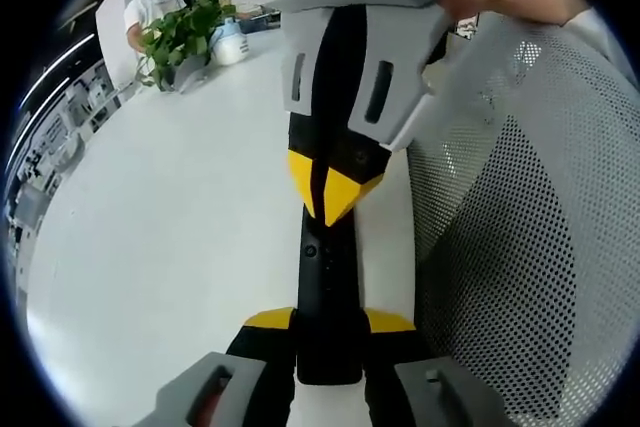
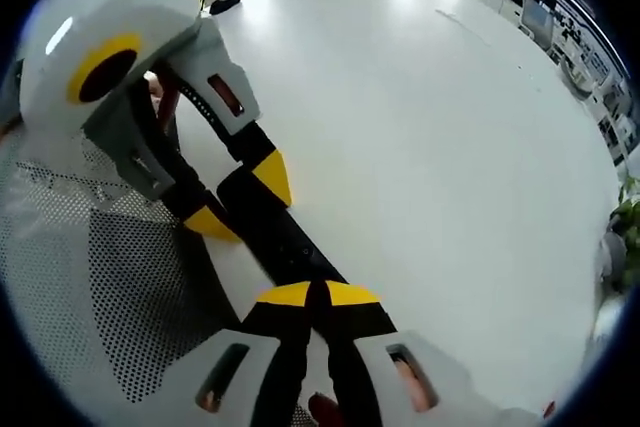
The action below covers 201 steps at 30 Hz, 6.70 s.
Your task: Press the specified remote control buttons in sequence, fully releasing each button before pressing the next.
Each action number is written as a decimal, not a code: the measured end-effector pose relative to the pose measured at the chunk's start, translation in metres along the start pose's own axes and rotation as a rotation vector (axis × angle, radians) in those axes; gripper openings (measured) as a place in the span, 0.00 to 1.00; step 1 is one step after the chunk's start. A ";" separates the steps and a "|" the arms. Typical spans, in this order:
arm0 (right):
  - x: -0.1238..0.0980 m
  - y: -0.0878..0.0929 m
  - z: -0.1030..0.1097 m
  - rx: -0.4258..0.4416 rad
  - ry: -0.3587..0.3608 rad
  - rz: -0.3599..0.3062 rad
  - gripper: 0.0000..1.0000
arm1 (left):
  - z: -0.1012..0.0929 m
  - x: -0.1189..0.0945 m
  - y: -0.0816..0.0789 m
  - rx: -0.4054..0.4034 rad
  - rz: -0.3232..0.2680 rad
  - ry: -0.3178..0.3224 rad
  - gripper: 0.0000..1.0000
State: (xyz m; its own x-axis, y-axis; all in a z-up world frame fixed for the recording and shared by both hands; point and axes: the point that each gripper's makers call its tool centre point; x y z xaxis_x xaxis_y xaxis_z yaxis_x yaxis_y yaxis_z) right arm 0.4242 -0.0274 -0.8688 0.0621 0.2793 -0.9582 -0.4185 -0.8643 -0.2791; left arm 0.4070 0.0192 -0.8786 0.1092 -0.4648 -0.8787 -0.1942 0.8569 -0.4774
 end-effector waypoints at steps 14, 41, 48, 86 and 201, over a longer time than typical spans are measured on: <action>0.002 -0.002 -0.003 -0.108 0.019 -0.029 0.00 | 0.000 0.000 -0.001 0.000 -0.002 0.004 0.25; 0.000 0.001 0.003 0.026 -0.033 0.000 0.00 | 0.001 0.001 -0.001 -0.018 -0.010 -0.003 0.25; 0.001 0.001 0.003 0.017 -0.038 0.000 0.00 | 0.001 0.002 -0.001 -0.012 -0.008 0.001 0.25; -0.007 -0.010 -0.001 0.405 -0.148 -0.026 0.00 | -0.005 0.003 -0.007 0.006 -0.015 0.006 0.24; 0.008 -0.008 0.002 0.267 -0.072 0.034 0.00 | -0.008 0.007 -0.014 0.004 -0.029 0.015 0.24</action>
State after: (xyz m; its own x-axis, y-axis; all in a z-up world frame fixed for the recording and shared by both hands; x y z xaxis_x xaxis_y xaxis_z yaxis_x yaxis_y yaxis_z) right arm 0.4256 -0.0177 -0.8739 -0.0162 0.2894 -0.9571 -0.6438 -0.7354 -0.2115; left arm 0.4029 0.0028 -0.8780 0.1004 -0.4926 -0.8645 -0.1869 0.8440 -0.5027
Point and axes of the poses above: the point that each gripper's makers call its tool centre point, and the gripper's own axes: x roughly forward along the fingers, z roughly to its left, y roughly out of its underside, and after that the axes turned 5 degrees about z, right-handed
